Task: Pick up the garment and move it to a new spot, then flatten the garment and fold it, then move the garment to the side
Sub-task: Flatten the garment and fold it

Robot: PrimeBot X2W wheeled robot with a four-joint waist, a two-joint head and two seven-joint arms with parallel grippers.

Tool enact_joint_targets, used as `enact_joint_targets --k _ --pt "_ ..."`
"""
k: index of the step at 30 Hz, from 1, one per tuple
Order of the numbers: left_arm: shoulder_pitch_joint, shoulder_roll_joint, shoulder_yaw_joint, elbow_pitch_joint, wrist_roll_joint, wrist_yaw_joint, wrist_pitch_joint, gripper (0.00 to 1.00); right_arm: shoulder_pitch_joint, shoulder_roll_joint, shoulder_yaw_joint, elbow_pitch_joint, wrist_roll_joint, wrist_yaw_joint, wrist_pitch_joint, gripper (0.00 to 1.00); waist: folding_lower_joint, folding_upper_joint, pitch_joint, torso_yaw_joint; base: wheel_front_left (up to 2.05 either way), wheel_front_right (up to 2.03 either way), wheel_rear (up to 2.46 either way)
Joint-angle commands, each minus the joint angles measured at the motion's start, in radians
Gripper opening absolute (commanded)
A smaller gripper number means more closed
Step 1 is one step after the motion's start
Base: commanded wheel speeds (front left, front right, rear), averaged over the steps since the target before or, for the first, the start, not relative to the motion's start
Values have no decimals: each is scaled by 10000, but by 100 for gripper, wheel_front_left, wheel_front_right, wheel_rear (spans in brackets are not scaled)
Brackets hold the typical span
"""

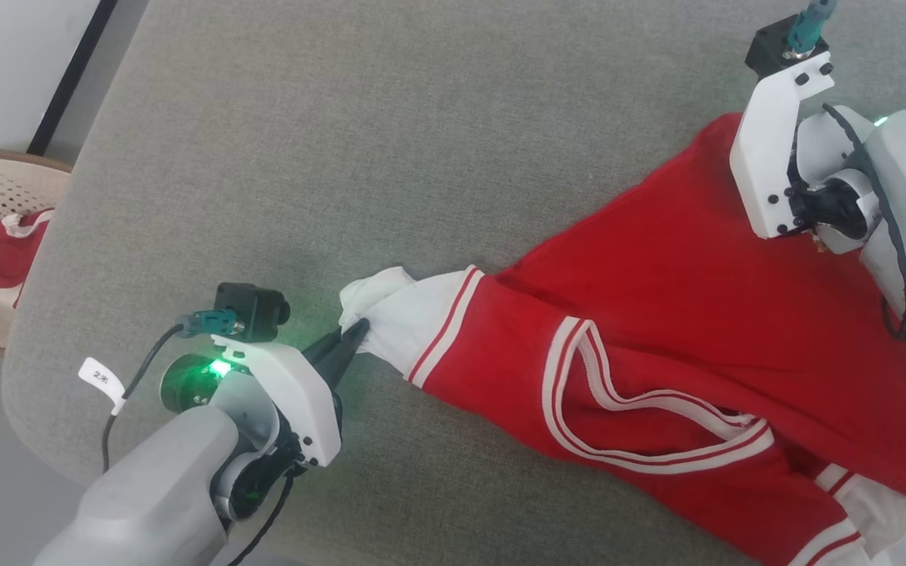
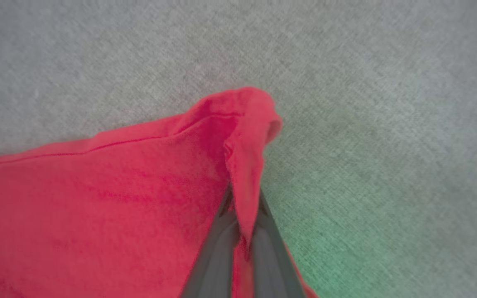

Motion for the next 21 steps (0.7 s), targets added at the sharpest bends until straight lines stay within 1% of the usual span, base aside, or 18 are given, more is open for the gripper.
enact_joint_targets --k 1,9,14,18,21 --pt "-38 82 26 247 -60 70 54 0 149 -54 304 30 165 5 -99 0 0 -1 -67 -88 0 0 0" --pt "-309 409 361 266 -323 253 235 0 -310 -383 735 -491 973 3 -896 0 0 -1 -533 -504 0 0 0" --pt "-699 1033 583 -175 -299 449 608 0 -370 -709 1141 -1079 1454 3 -1429 0 0 -1 -1154 -961 0 0 0" --pt "-1154 1598 729 -704 -321 626 1173 0 -393 -1017 1418 -1584 1822 2 -1849 0 0 -1 -1736 -1387 0 0 0" --pt "-1641 1997 940 -1079 -367 849 1623 0 -433 -1199 1537 -1919 2063 2 -2132 0 0 -1 -2202 -1720 0 0 0"
